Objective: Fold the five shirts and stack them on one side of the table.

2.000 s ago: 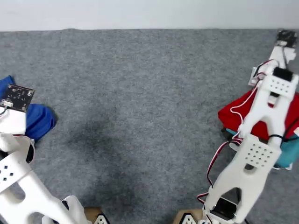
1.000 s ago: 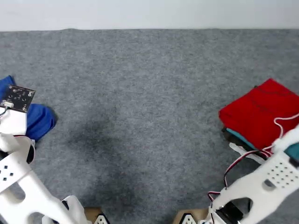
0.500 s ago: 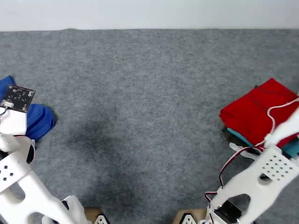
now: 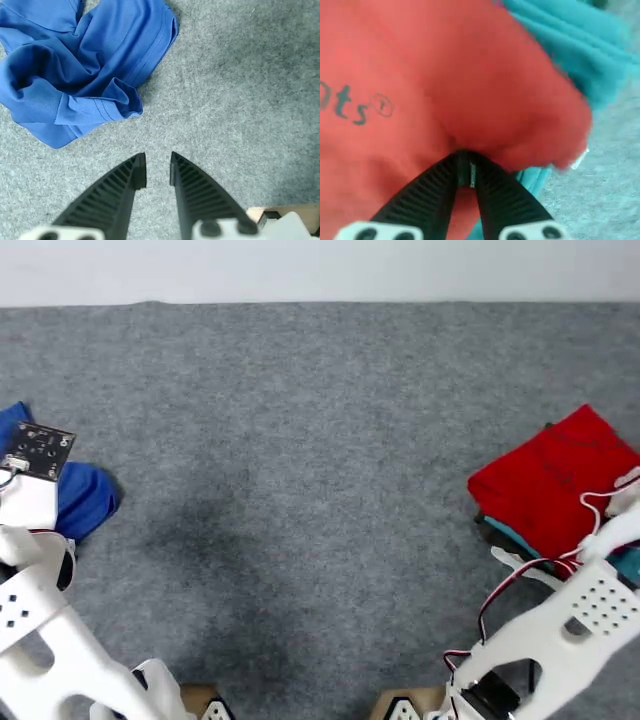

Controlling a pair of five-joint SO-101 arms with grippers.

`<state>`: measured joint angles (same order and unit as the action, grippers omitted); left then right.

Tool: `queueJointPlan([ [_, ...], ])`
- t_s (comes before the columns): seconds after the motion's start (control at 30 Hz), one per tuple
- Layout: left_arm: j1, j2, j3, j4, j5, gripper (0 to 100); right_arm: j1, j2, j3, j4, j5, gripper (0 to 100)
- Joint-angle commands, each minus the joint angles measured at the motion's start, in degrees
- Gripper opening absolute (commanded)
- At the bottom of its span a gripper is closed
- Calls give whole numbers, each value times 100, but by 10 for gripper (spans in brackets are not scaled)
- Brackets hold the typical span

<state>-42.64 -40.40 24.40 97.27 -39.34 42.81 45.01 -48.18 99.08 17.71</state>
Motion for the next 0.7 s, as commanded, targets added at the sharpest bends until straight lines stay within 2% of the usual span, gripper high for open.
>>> queueJointPlan([
  [0.0,35,-114,-13,53,-26,87,75,-251,-431,268,-70,9],
  [0.13,35,-114,-13,105,-35,87,48,-822,-1046,374,-70,9],
  [0.27,35,-114,-13,97,-35,87,-84,-1481,-1073,382,-70,9],
  [0.43,35,-105,-13,79,-35,87,-259,-2149,-440,382,-35,9],
  [0.6,35,-105,-13,79,-35,87,-497,-2097,598,330,-35,9],
  [0.67,35,-105,-13,79,-35,87,-444,-1982,703,4,-35,9],
])
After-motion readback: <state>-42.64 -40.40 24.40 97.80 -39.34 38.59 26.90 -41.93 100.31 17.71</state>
